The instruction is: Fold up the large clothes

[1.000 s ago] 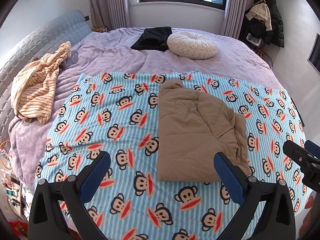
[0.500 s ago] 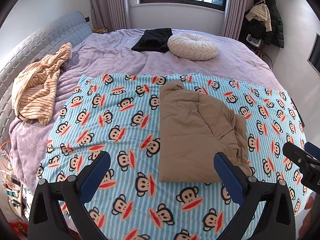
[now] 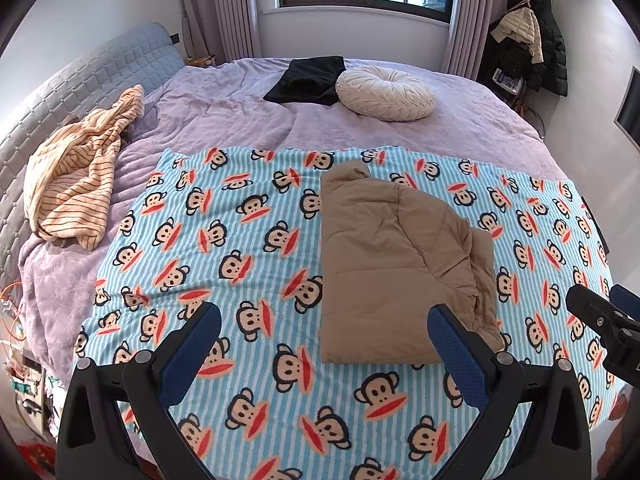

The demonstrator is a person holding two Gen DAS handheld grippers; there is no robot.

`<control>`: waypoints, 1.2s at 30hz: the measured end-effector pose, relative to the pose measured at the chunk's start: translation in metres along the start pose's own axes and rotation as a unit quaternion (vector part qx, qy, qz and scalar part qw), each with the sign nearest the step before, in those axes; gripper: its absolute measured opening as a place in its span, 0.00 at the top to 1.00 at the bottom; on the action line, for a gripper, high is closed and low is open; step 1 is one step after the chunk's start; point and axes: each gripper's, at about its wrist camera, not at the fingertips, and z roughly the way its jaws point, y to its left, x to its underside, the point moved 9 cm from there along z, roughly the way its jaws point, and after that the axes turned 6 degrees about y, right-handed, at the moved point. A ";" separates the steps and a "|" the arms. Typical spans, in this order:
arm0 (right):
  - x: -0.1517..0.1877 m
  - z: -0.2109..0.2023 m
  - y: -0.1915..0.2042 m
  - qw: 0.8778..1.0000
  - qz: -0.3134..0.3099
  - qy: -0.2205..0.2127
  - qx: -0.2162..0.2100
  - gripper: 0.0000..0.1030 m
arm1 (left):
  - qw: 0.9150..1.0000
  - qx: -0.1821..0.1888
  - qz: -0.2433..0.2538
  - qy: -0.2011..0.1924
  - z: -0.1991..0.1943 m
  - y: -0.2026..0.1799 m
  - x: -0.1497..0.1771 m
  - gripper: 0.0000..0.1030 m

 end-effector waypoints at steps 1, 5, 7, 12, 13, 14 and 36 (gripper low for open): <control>0.003 -0.002 0.000 1.000 0.001 -0.001 0.001 0.00 | 1.000 0.000 0.000 0.000 -0.001 0.001 0.000 0.00; 0.002 -0.001 0.001 1.000 0.001 -0.001 -0.001 0.00 | 1.000 0.000 -0.002 -0.001 -0.001 0.002 0.000 0.00; 0.002 -0.002 0.001 1.000 0.000 0.000 -0.001 0.00 | 1.000 0.000 -0.001 -0.001 0.000 0.002 0.000 0.00; 0.002 -0.002 0.001 1.000 0.000 -0.001 -0.001 0.00 | 1.000 -0.001 -0.002 -0.001 -0.002 0.006 0.000 0.00; 0.002 -0.002 0.000 1.000 0.000 0.000 -0.001 0.00 | 1.000 0.000 -0.001 -0.001 -0.001 0.005 0.000 0.00; 0.002 -0.002 0.000 1.000 0.000 0.000 -0.001 0.00 | 1.000 -0.001 -0.001 -0.001 -0.002 0.006 0.000 0.00; 0.003 -0.004 0.000 1.000 0.001 0.000 -0.002 0.00 | 1.000 0.000 -0.002 -0.001 -0.003 0.006 0.000 0.00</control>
